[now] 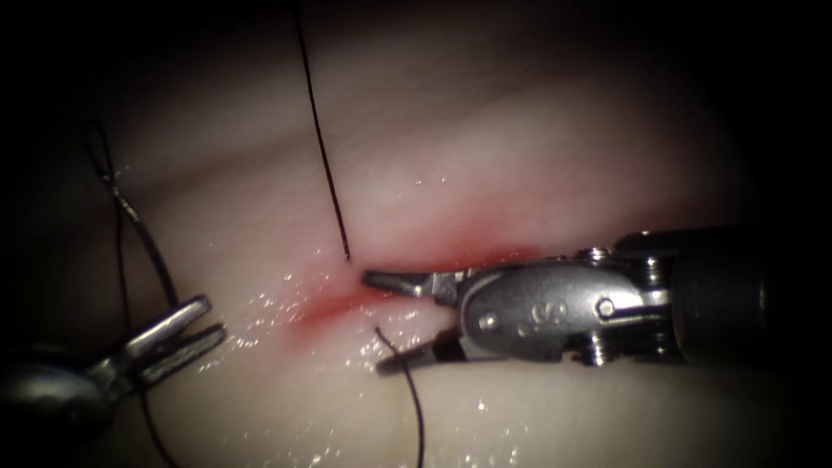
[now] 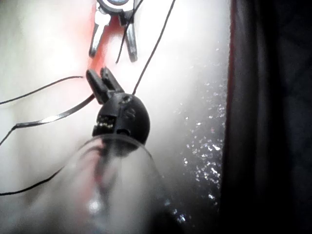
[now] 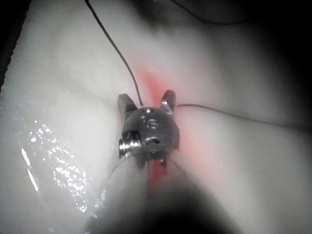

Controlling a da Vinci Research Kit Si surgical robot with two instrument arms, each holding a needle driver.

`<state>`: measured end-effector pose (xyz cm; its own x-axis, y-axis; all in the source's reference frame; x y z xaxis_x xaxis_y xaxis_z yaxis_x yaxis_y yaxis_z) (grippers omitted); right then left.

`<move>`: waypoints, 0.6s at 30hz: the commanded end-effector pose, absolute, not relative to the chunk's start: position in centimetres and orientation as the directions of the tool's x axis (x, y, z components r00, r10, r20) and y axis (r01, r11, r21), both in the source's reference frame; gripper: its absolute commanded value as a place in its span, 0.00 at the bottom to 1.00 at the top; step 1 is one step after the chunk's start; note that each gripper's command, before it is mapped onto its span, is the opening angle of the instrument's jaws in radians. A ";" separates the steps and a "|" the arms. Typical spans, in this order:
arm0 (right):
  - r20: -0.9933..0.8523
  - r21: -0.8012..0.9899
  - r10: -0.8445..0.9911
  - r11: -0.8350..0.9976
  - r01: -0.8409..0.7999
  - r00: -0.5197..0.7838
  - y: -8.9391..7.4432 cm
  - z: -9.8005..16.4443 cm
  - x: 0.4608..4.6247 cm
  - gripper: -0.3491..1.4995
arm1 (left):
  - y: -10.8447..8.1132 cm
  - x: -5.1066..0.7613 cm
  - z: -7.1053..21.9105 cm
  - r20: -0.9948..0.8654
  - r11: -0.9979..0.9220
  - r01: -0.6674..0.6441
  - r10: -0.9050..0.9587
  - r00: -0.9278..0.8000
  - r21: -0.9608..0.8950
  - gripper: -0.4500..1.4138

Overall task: Wound Closure
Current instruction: With the right end-effector, pull the suture through the wound.

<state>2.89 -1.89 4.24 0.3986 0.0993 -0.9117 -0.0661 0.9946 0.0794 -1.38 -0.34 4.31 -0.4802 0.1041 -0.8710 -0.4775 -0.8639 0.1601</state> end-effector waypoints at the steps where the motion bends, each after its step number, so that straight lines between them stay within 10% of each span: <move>1: -0.914 0.086 0.103 0.994 -0.062 0.392 -1.9 4.3 2.98 0.81 | -0.4 -1.43 4.4 -0.872 -0.865 -0.477 0.104 -0.479 0.159 0.00; 2: -0.914 0.098 0.113 0.993 -0.059 0.390 -1.9 4.3 2.98 0.71 | -0.4 -1.43 4.4 -0.872 -0.865 -0.477 0.104 -0.479 0.159 0.00; 3: -0.918 0.133 0.138 0.990 -0.038 0.373 -2.0 4.3 2.97 0.15 | -0.4 -1.43 4.4 -0.872 -0.865 -0.477 0.104 -0.479 0.159 0.00; 4: -0.920 0.153 0.142 0.988 0.001 0.364 -2.0 4.3 2.93 0.00 | -0.4 -1.43 4.4 -0.872 -0.865 -0.477 0.104 -0.479 0.159 0.00; 18: -0.910 0.191 0.152 0.980 0.063 0.386 -2.4 3.5 2.64 0.00 | -0.4 -1.44 4.4 -0.871 -0.864 -0.478 0.104 -0.480 0.160 0.00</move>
